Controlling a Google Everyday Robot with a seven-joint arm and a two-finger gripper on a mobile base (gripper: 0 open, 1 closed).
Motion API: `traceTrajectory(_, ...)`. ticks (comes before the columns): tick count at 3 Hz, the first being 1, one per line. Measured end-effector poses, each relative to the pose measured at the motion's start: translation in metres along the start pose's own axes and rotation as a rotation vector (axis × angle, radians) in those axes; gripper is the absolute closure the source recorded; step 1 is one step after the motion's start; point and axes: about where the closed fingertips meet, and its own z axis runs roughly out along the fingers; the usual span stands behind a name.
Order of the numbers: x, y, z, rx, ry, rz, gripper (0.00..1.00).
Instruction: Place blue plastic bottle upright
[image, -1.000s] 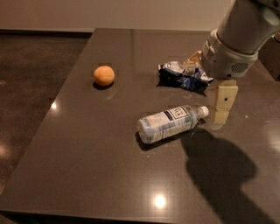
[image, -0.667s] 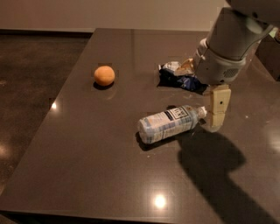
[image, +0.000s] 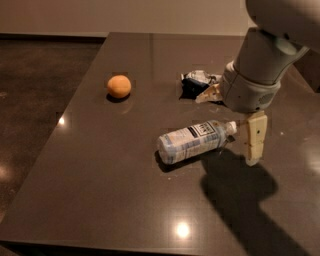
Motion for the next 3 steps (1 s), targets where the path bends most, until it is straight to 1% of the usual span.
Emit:
traceTrajectory(1, -0.011, 0.01, 0.005, -0.018, -0.015, 0.0, 0.0)
traceTrajectory(2, -0.027, 0.011, 0.014, -0.026, -0.027, -0.011, 0.0)
traceTrajectory(3, -0.039, 0.007, 0.026, -0.033, -0.029, -0.019, 0.15)
